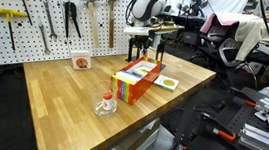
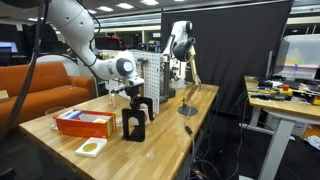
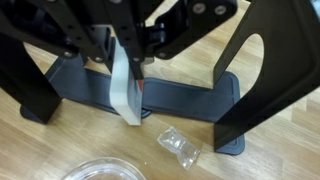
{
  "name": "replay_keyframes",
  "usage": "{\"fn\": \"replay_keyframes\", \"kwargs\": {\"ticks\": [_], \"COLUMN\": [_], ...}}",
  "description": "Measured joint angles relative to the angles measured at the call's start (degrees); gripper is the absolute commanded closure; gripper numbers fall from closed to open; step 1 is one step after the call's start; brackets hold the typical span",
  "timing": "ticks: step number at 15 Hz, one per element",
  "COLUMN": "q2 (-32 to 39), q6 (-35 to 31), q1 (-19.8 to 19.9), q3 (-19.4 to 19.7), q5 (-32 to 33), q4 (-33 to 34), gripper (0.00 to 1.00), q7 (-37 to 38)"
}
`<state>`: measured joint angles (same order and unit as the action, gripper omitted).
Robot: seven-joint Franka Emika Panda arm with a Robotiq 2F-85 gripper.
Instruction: Remove the book that's slightly open and put it on the black thing nearest to the box
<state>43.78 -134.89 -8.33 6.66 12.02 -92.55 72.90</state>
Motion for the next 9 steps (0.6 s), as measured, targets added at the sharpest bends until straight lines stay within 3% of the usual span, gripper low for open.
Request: {"fn": "replay_keyframes", "kwargs": {"ticks": [9], "q2": [0.4], "q6": [0.0], "q1": [0.0], "q3": [0.2], "q5": [-0.4], "q4": [0.5], "gripper": [0.96], "q7": [-1.3]}}
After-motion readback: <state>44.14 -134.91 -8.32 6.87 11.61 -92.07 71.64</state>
